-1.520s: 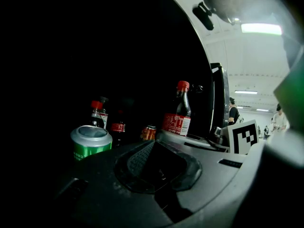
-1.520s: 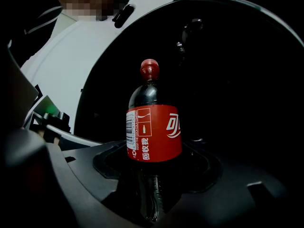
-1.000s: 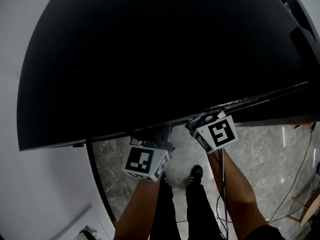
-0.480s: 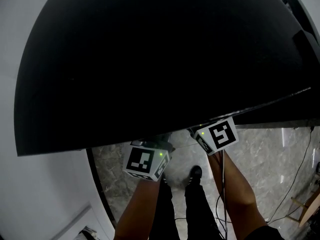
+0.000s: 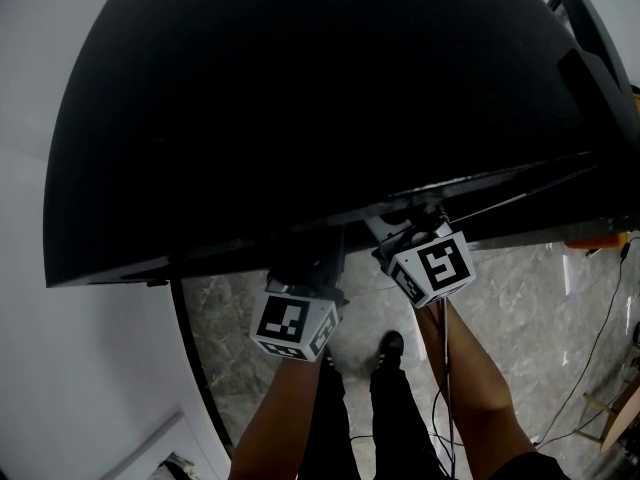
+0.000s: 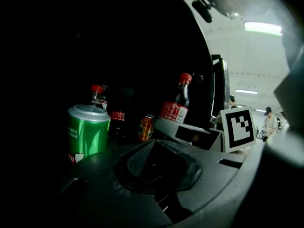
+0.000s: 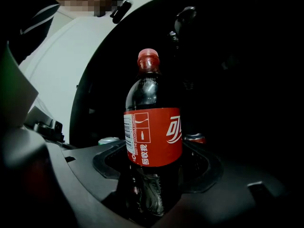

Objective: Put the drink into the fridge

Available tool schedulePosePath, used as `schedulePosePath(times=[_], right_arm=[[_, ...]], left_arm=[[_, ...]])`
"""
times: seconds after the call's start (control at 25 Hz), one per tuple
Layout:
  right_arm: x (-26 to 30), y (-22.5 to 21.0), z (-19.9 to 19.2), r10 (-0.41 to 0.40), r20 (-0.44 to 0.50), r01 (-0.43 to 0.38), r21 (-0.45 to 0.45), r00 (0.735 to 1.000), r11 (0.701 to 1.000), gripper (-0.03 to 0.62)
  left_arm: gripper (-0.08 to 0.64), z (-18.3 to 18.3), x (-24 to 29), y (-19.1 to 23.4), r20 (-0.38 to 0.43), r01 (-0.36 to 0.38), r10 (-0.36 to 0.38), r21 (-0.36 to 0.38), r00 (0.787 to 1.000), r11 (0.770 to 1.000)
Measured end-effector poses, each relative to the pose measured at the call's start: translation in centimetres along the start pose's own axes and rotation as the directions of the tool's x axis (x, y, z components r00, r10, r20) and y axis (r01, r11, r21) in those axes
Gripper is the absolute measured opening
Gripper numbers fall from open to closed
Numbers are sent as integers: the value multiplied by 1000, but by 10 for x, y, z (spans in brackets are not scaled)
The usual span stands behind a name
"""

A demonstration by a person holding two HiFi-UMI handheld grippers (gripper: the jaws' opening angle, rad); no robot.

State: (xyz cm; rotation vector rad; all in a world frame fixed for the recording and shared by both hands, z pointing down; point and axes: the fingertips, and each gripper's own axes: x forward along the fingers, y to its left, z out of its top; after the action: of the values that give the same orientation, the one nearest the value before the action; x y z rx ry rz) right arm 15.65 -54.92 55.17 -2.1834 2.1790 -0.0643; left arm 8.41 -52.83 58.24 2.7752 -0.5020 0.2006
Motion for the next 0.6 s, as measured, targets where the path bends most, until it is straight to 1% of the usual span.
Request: schedulePosePath(times=[0.12, 0.32, 0.4, 0.48, 0.6], right_arm=[[-4, -4, -1, -20, -1, 20, 22, 1000, 1000, 327], [-9, -1, 0, -9, -11, 9, -15, 1000, 1000, 327], [-10, -1, 0, -7, -11, 7, -13, 1000, 1000, 327], [-14, -6, 1, -20, -8, 20, 16, 1000, 1000, 327], [-19, -18, 1, -49, 7, 48, 86, 999, 995, 327]], left_arm=[[11, -2, -3, -4, 0, 2, -2, -4, 1000, 1000], [12, -4, -8, -11, -6, 5, -5, 3, 1000, 1000], [11, -5, -9, -13, -6, 3, -3, 1, 1000, 1000], [11, -6, -10, -15, -6, 2, -2, 0, 1000, 1000], [11, -7, -11, -15, -3, 2, -2, 0, 1000, 1000]])
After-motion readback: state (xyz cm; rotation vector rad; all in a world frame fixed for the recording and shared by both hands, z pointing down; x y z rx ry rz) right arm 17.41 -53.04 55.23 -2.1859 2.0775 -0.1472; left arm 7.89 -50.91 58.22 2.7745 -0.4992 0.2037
